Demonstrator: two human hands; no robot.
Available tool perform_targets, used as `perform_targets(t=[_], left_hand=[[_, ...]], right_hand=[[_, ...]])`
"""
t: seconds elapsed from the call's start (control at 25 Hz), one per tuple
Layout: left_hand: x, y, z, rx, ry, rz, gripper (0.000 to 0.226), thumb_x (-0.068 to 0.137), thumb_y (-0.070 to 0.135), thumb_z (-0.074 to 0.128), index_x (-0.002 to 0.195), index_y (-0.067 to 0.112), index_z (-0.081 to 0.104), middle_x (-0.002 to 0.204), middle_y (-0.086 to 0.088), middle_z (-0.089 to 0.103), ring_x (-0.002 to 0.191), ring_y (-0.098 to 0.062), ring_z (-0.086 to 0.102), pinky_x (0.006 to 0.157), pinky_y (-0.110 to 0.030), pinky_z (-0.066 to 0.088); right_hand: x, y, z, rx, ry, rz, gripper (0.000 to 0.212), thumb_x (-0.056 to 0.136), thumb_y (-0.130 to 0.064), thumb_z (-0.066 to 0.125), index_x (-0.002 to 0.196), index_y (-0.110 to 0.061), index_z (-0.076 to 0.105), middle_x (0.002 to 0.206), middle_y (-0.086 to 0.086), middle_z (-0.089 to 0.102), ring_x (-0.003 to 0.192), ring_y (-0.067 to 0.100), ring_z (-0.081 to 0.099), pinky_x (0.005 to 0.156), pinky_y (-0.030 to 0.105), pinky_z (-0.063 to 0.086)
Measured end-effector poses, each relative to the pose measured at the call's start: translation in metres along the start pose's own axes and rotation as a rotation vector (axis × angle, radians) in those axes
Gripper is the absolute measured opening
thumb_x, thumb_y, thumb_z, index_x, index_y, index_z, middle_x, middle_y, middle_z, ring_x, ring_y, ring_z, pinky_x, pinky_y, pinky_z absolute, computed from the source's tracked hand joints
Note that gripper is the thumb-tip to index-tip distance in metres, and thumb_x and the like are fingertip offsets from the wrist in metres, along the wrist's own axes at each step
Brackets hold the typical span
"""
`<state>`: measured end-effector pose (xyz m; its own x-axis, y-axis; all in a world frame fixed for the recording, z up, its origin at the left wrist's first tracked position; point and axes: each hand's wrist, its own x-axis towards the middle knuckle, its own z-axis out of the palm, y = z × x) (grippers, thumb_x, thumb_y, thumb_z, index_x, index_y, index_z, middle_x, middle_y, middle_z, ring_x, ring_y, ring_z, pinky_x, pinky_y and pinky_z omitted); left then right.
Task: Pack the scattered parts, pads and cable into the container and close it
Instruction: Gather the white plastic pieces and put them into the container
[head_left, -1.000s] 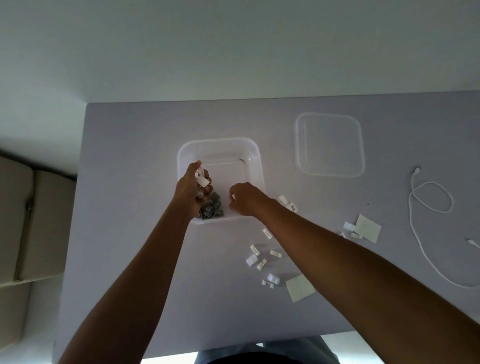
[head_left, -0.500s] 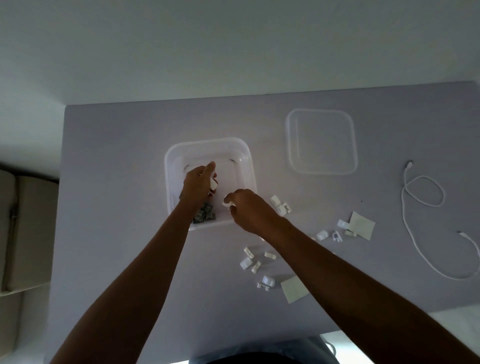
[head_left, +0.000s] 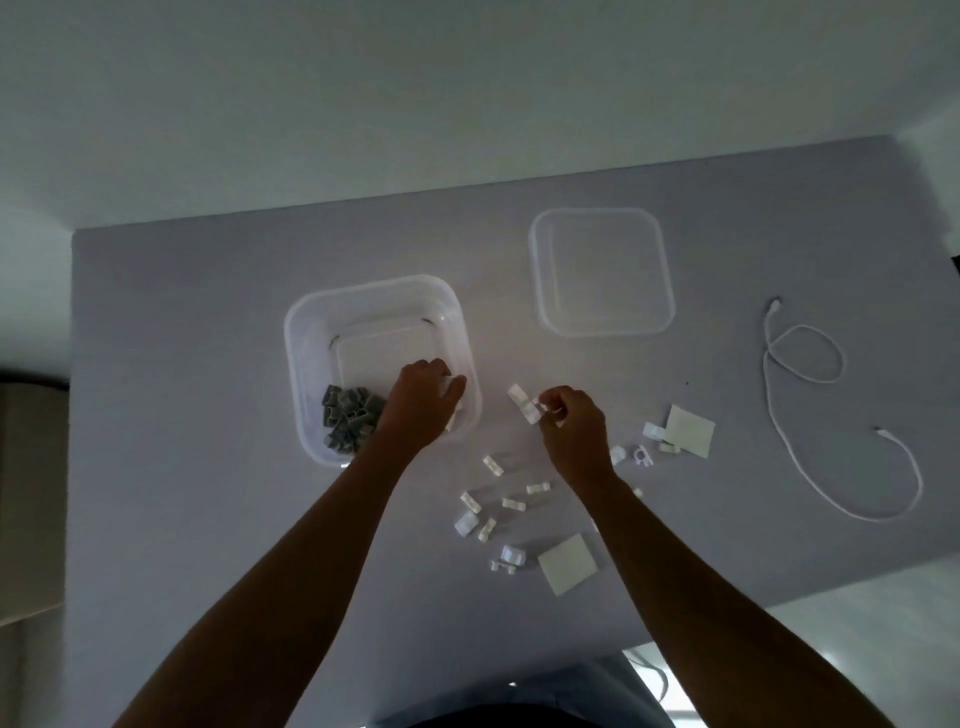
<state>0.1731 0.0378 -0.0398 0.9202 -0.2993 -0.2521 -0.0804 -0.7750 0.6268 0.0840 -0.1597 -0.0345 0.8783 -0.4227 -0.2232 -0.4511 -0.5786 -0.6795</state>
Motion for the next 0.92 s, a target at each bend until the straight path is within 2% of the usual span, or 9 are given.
perform_targets(t=[0.12,0.24,0.44,0.68,0.8,0.92], left_hand=[[-0.003,-0.003,0.001,0.017,-0.006,0.000,0.025,0.091,0.030,0.063,0.088,0.005,0.066,0.085,-0.016,0.064,0.080,-0.029,0.056,0.080,-0.043,0.048],[-0.006,-0.003,0.002,0.042,-0.078,-0.032,0.025,0.091,0.033,0.062,0.090,0.008,0.066,0.090,-0.013,0.064,0.084,-0.026,0.055,0.079,-0.035,0.044],[-0.014,0.000,0.001,0.068,-0.024,-0.026,0.025,0.093,0.030,0.058,0.095,0.007,0.068,0.093,-0.014,0.068,0.089,-0.031,0.060,0.083,-0.041,0.047],[-0.025,0.015,0.000,0.131,0.092,-0.099,0.025,0.092,0.033,0.056,0.101,0.013,0.068,0.101,-0.009,0.070,0.095,-0.029,0.061,0.086,-0.048,0.050],[-0.029,0.024,0.001,0.136,0.132,-0.136,0.026,0.092,0.032,0.056,0.107,0.013,0.065,0.108,-0.008,0.068,0.103,-0.029,0.059,0.090,-0.047,0.045],[-0.035,0.038,0.004,0.081,0.213,-0.058,0.023,0.091,0.026,0.058,0.111,0.013,0.061,0.111,-0.009,0.065,0.105,-0.028,0.057,0.089,-0.046,0.047]], right_hand=[[-0.001,0.002,0.008,-0.109,-0.082,-0.064,0.032,0.080,0.001,0.062,0.110,-0.010,0.065,0.101,0.012,0.062,0.093,0.029,0.061,0.081,0.035,0.052],[-0.001,-0.003,0.018,-0.212,-0.107,-0.109,0.044,0.081,-0.002,0.062,0.124,-0.014,0.059,0.112,0.013,0.058,0.106,0.030,0.055,0.083,0.041,0.054],[0.003,-0.010,0.028,-0.378,-0.098,-0.113,0.039,0.088,-0.009,0.061,0.125,-0.020,0.059,0.114,0.007,0.053,0.106,0.024,0.050,0.073,0.036,0.054],[-0.003,0.001,0.029,-0.437,-0.082,-0.261,0.029,0.089,-0.005,0.059,0.112,-0.021,0.068,0.108,0.004,0.061,0.100,0.024,0.052,0.063,0.029,0.048],[-0.006,0.012,0.029,-0.391,-0.107,-0.301,0.026,0.088,-0.003,0.058,0.106,-0.019,0.070,0.104,0.006,0.063,0.097,0.025,0.054,0.063,0.028,0.045],[-0.005,0.021,0.024,-0.169,-0.128,-0.223,0.021,0.087,-0.005,0.063,0.104,-0.013,0.072,0.101,0.009,0.066,0.093,0.026,0.062,0.075,0.029,0.051]])
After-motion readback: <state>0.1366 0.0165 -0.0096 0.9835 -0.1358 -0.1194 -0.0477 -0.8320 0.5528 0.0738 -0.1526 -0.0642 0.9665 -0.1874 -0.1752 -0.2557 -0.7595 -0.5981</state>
